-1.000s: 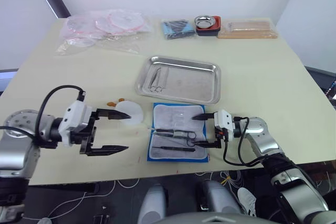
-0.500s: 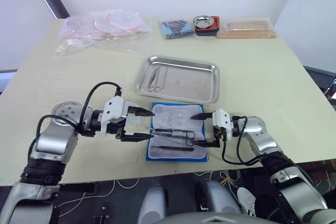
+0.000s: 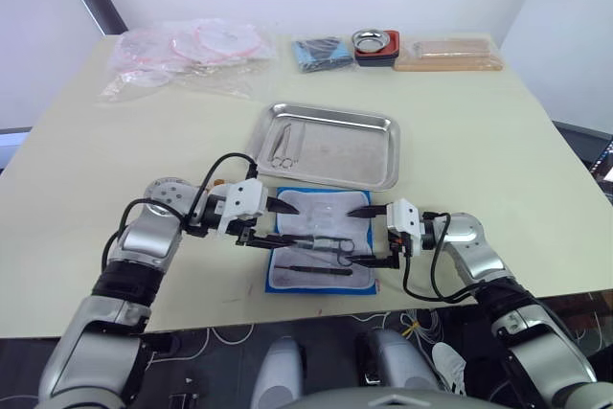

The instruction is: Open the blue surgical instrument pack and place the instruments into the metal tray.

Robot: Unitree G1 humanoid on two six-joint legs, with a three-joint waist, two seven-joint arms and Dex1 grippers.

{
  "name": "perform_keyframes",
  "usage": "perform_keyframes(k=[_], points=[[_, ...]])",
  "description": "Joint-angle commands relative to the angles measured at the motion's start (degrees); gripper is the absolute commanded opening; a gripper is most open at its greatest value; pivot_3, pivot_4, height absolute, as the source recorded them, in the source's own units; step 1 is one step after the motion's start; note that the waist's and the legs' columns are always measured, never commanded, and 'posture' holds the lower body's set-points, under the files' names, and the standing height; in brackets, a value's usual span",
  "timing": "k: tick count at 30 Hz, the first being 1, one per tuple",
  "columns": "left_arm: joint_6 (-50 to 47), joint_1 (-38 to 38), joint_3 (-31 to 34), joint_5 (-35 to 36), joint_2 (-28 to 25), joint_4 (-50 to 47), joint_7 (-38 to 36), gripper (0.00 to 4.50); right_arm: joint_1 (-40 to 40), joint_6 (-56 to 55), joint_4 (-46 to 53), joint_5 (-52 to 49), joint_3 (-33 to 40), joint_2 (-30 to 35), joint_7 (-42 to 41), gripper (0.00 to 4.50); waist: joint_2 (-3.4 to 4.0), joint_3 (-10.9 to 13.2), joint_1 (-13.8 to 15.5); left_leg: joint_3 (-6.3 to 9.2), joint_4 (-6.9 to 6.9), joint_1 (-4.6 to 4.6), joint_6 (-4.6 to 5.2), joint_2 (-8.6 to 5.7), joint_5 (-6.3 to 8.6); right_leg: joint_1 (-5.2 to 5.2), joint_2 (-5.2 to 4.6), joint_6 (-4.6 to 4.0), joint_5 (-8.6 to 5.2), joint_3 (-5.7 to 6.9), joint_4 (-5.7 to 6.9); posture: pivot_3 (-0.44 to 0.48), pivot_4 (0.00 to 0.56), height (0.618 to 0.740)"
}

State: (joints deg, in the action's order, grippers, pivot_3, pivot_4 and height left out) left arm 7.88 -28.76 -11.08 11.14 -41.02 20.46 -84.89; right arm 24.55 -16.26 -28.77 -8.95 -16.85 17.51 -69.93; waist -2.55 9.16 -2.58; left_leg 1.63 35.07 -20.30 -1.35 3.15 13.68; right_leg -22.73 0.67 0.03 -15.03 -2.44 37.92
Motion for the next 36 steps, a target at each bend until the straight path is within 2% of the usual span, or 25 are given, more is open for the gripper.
perform_keyframes(k=[1,11,15,19,28,36], points=[[2.93,-1.46,-0.25,-0.54,0.45,1.91,-1.50,3.02,-3.86,2.45,-6.80,5.40,-3.17,0.62,1.97,4.50,-0.01,-0.01,-0.06,-0.01,0.00,0.00,0.00,0.01,0.00,0.00,0.11,0.00,0.00,-0.07,0.00,0.000,0.150,0.740],[8.45,-2.92,-1.39,-3.03,3.09,8.50,-2.05,3.02,-4.30,2.54,-6.32,5.27,-3.19,0.84,2.27,4.50,-0.05,-0.11,0.02,0.03,0.03,0.00,0.00,0.03,0.00,0.02,0.21,-0.01,0.01,-0.19,0.04,0.000,0.150,0.740],[10.58,-3.09,-2.06,-4.66,3.77,11.26,-1.65,1.78,-4.34,2.63,-6.20,5.31,-3.40,0.69,2.18,4.50,-0.04,-0.20,0.05,0.02,0.03,0.01,0.00,0.03,0.00,0.02,0.21,-0.02,0.02,-0.20,0.05,0.000,0.150,0.740],[11.00,-2.94,-2.23,-4.87,4.37,11.96,-2.08,0.09,-4.04,2.69,-6.37,5.31,-3.53,0.58,2.15,4.50,-0.03,-0.26,0.06,0.05,0.03,0.01,0.01,0.03,0.00,0.03,0.22,-0.03,0.03,-0.19,0.07,0.000,0.150,0.740],[9.92,-2.25,-2.28,-4.67,4.40,10.89,-2.48,0.09,-4.04,2.75,-6.29,5.24,-3.75,0.36,2.11,4.50,0.01,-0.37,0.05,0.04,0.03,0.01,0.01,0.03,0.00,0.04,0.23,-0.05,0.03,-0.19,0.07,0.000,0.150,0.740],[4.18,-3.15,-2.29,-4.93,2.61,5.49,-2.46,0.09,-4.12,2.78,-6.37,5.29,-3.82,0.26,2.17,4.50,0.00,-0.39,0.02,0.05,0.03,0.01,0.01,0.03,0.00,0.04,0.25,-0.05,0.03,-0.18,0.07,0.000,0.150,0.740]])
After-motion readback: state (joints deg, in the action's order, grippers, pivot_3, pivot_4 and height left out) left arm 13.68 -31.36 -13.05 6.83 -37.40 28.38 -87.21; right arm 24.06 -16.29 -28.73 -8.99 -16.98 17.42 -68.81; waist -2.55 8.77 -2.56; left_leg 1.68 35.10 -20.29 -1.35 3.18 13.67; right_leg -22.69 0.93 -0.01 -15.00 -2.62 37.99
